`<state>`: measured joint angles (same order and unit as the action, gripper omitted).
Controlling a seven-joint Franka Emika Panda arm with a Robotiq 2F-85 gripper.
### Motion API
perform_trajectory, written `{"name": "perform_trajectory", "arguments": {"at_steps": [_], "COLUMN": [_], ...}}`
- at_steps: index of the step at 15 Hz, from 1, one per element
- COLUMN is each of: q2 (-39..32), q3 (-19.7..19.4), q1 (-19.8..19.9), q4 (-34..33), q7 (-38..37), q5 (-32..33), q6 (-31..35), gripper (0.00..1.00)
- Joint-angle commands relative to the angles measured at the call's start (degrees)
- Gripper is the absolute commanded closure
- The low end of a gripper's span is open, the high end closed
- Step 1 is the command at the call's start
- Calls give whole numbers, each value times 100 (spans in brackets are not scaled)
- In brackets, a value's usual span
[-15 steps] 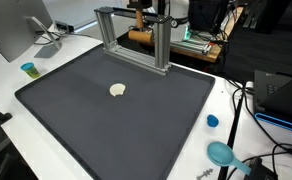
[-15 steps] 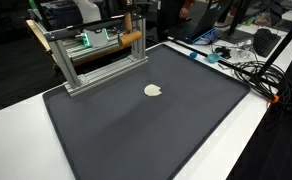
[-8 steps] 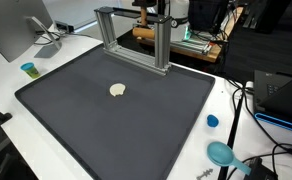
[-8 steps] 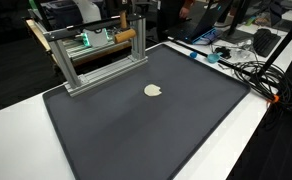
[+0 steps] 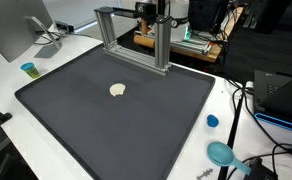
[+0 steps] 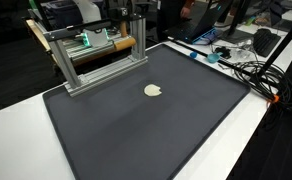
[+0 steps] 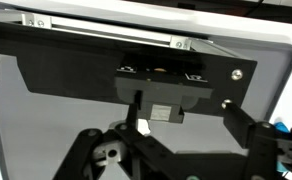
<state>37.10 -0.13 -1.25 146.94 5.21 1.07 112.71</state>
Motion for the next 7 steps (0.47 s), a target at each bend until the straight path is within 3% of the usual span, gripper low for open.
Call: {"name": "perform_trajectory", "arguments": {"at_steps": [1, 6, 7], "q2": [434, 1642, 929], "q3": [-23, -125, -65], "q1": [86, -16, 32], "q4": [123, 405, 44], "q7": [-175, 426, 150], "q5": [30, 249, 134], "q6": [-6, 219, 89], "gripper": [0, 0, 0]}}
